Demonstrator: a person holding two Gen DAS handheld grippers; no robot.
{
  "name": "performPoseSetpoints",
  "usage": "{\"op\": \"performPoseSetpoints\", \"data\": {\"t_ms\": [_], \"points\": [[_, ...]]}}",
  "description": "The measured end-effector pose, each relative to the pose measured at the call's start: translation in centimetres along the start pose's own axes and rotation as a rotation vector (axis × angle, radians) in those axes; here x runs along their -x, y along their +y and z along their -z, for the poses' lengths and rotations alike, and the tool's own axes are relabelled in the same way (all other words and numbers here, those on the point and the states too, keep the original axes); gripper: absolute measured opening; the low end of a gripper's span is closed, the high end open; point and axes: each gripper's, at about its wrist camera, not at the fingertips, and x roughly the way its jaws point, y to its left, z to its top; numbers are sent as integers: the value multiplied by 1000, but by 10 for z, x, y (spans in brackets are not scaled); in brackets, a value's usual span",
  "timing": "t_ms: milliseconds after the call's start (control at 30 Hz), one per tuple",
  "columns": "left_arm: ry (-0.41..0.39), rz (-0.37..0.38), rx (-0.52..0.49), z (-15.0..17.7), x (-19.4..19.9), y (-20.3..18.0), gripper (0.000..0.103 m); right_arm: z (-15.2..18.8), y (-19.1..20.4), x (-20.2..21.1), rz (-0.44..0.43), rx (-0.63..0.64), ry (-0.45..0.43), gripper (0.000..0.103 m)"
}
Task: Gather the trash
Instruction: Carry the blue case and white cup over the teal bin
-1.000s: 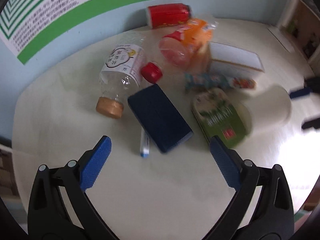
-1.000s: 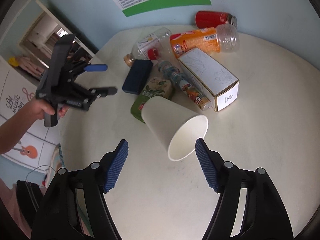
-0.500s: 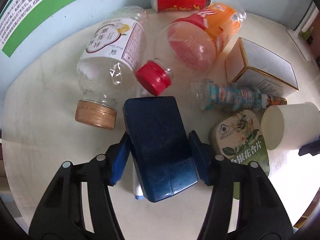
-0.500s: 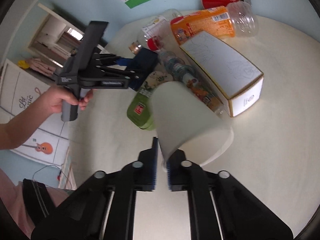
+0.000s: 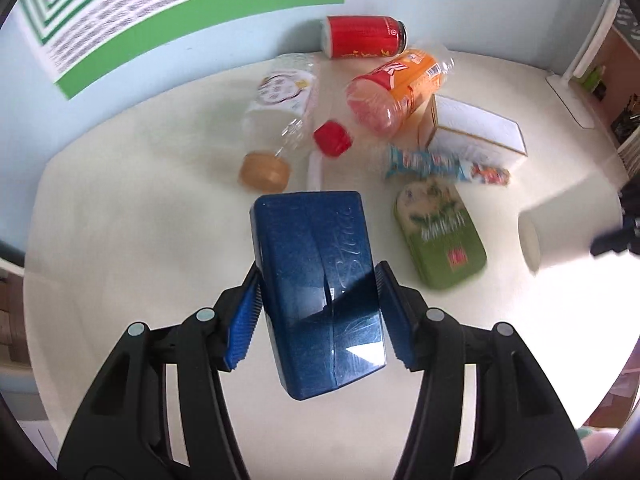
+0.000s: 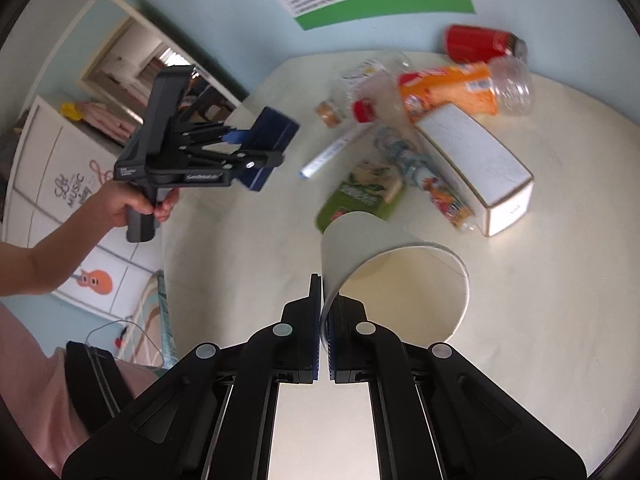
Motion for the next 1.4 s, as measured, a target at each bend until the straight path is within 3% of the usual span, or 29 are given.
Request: {"op": "performPoseSetpoints", "data": {"t_ms": [167,367,600,900,1100,1233,1400], "points": [[-4,-58,57,48,40,20,53,-10,37,-11,-45,103,34,3],[-5,-139,251,131,83,49,53,-26,99,-55,-166,252,124,4],[33,-224,533,270,123,82,53,-33,197,-136,-286,441,287,4],[78,-287,812,454,154,118,53,-8,342,-252,-394,626,499,4],[126,-267,932,572,144,143,53,35,451,-360,-411,724,648,4],[189,-216,1011,641,100,153,53,80,505,-450,-350,758,759,4],[248,-122,1090,719,29,177,53,157,512,-572,-251,764,910,4]]}}
